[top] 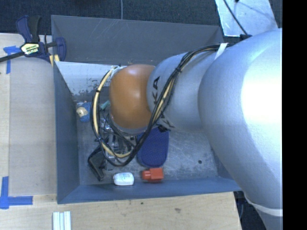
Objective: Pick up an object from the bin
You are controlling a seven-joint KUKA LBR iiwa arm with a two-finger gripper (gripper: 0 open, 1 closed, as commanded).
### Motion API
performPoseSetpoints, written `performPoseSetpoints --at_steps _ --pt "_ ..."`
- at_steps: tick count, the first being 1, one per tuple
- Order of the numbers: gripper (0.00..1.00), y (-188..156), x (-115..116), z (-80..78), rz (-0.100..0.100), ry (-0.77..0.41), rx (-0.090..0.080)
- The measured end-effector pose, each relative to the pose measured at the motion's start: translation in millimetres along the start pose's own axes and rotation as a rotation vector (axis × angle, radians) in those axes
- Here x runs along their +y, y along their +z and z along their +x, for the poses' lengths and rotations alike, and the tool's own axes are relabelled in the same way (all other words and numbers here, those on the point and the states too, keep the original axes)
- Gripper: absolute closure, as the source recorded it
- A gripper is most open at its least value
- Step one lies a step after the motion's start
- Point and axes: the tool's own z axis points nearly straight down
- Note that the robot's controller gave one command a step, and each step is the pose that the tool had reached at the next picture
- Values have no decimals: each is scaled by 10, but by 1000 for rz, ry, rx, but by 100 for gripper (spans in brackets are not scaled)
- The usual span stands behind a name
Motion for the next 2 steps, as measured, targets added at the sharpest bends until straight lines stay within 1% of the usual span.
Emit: performPoseSetpoints --at_steps 1,2 --pt "100 -28 -40 -27 0 8 -7" --pt "100 -1205 -195 -126 1 15 -10"
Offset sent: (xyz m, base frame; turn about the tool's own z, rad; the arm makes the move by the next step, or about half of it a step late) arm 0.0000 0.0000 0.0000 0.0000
